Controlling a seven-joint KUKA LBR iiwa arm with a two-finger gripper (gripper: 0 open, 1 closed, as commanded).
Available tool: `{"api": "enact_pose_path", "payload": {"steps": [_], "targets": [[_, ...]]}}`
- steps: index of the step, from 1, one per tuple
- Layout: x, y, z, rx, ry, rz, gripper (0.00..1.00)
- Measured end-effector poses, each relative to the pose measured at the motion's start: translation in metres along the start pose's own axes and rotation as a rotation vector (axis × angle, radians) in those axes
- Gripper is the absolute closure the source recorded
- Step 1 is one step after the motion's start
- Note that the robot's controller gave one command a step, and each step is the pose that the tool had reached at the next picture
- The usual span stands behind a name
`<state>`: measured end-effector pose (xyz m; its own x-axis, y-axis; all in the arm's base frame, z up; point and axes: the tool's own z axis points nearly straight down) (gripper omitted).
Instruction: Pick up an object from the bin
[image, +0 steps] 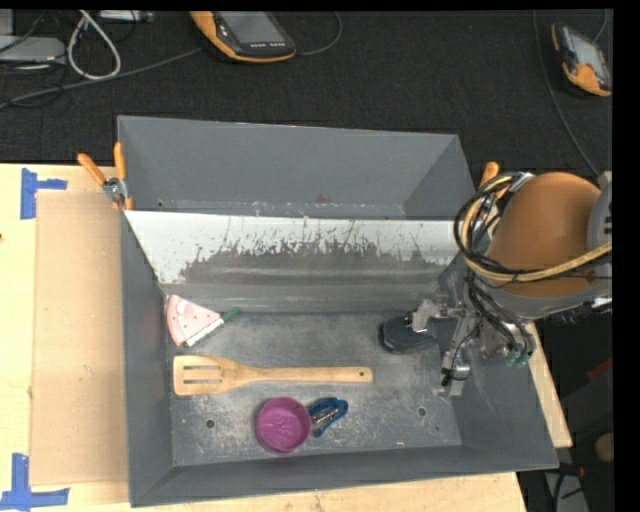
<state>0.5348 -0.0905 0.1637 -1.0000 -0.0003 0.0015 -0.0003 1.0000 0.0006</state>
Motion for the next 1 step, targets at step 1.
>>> {"api": "enact_pose_path", "payload": {"steps": [1], "targets": [[-0.0125, -0.0232, -0.0339, 0.001, -0.003, -0.013, 0.0]]}}
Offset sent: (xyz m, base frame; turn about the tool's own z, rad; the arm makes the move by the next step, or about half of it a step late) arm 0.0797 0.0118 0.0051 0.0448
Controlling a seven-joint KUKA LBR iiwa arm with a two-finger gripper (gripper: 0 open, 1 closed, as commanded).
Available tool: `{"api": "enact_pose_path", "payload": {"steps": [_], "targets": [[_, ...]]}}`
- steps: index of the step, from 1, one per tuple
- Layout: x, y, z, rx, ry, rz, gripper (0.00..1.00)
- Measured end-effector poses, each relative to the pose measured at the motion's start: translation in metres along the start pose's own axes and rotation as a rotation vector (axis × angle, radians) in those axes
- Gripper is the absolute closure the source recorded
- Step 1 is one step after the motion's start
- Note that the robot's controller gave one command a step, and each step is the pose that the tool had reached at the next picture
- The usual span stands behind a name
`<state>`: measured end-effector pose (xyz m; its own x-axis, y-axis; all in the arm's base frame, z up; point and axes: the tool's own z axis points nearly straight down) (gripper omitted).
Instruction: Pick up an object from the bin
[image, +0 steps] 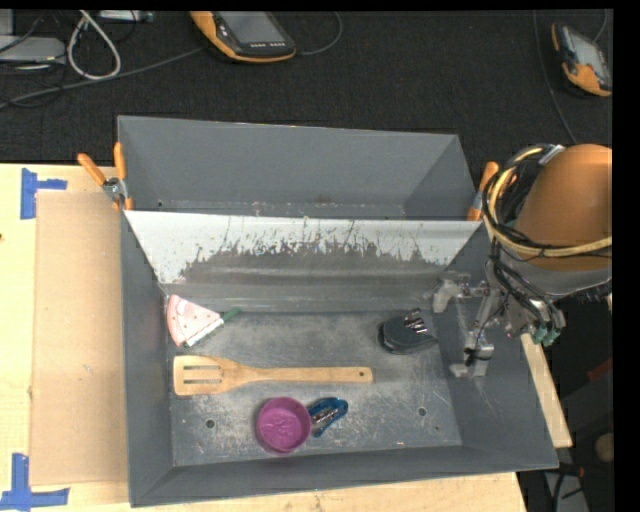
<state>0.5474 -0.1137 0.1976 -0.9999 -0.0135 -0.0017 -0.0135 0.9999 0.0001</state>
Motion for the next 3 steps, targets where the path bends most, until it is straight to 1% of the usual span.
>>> {"api": "enact_pose_path", "payload": {"steps": [1, 2, 3], "targets": [[-0.068, 0.036, 0.03, -0.003, 0.006, 0.055, 1.0], [-0.068, 0.036, 0.03, -0.003, 0.006, 0.055, 1.0], [-0.071, 0.033, 0.086, -0.003, 0.0, 0.053, 1.0]]}}
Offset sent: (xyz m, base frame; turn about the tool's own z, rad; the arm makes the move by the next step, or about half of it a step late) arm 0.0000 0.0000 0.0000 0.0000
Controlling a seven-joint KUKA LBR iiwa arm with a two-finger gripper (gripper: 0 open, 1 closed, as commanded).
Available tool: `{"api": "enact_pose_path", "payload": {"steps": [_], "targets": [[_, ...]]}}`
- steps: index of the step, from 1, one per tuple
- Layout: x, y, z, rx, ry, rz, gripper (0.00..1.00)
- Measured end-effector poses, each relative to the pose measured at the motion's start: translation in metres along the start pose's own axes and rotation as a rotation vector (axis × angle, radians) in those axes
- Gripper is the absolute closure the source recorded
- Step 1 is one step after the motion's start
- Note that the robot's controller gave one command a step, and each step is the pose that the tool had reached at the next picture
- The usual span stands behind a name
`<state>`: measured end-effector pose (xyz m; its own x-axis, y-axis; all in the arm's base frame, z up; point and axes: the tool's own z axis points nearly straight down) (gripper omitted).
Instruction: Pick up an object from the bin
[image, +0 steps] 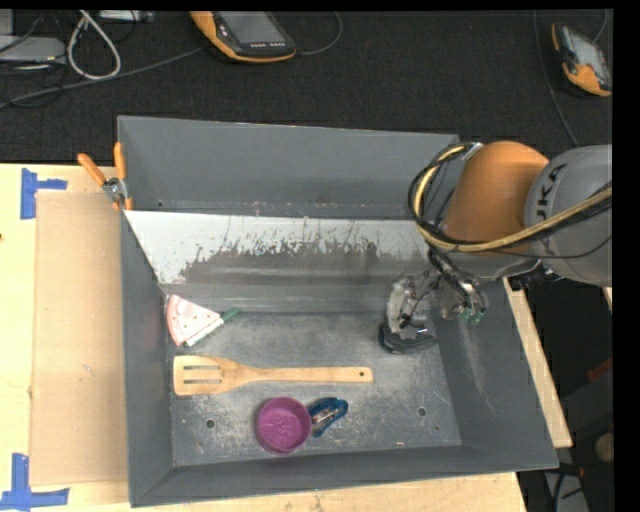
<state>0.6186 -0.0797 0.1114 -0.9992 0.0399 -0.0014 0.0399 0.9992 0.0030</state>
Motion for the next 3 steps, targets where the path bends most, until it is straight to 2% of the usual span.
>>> {"api": "enact_pose_path", "payload": {"steps": [1, 2, 3], "targets": [[0.015, -0.009, 0.022, -0.005, -0.025, 0.004, 1.0], [0.005, -0.017, 0.025, -0.002, -0.004, -0.162, 0.0], [0.001, -0.021, 0.042, -0.003, -0.004, -0.218, 1.0]]}}
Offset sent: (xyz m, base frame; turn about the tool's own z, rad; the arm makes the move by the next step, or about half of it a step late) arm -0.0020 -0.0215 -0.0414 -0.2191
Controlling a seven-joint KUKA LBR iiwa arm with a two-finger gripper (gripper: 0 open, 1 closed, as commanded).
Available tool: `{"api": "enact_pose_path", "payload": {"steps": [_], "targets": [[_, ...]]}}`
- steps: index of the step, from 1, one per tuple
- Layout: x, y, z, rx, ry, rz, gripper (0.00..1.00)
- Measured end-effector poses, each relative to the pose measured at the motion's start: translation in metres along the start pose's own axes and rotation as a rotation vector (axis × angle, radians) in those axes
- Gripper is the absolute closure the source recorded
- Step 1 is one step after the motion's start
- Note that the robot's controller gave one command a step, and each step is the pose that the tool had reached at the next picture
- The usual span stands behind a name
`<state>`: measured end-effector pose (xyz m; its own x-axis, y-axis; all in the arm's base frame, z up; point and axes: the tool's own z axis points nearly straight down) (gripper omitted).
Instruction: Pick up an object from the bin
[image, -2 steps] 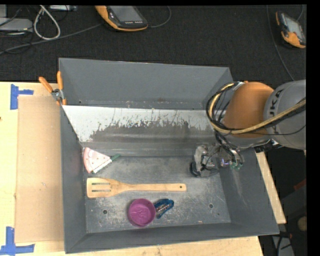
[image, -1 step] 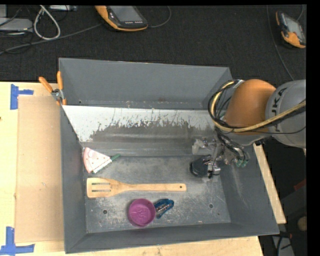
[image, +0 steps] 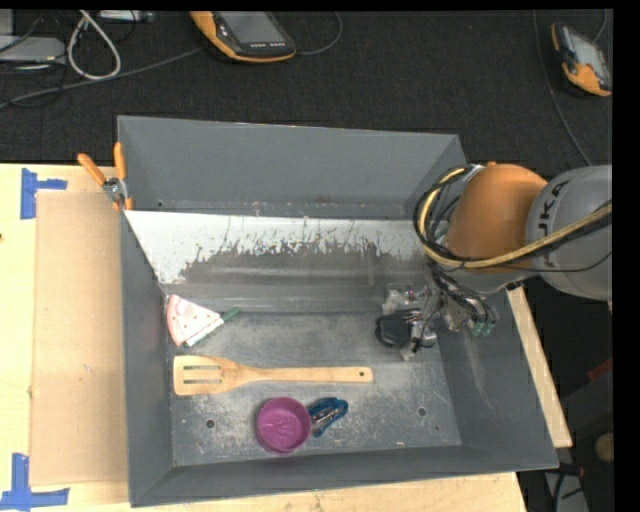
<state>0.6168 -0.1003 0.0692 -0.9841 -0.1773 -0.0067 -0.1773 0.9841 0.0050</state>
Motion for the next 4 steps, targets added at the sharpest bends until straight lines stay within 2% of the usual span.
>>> {"api": "enact_pose_path", "payload": {"steps": [1, 2, 4], "targets": [[0.0, 0.0002, 0.0, 0.0, 0.0, 0.0, 0.0], [-0.0002, 0.0003, -0.0001, 0.0, 0.0, -0.001, 1.0], [-0.0002, 0.0004, -0.0001, 0.0, 0.0, -0.002, 1.0]]}}
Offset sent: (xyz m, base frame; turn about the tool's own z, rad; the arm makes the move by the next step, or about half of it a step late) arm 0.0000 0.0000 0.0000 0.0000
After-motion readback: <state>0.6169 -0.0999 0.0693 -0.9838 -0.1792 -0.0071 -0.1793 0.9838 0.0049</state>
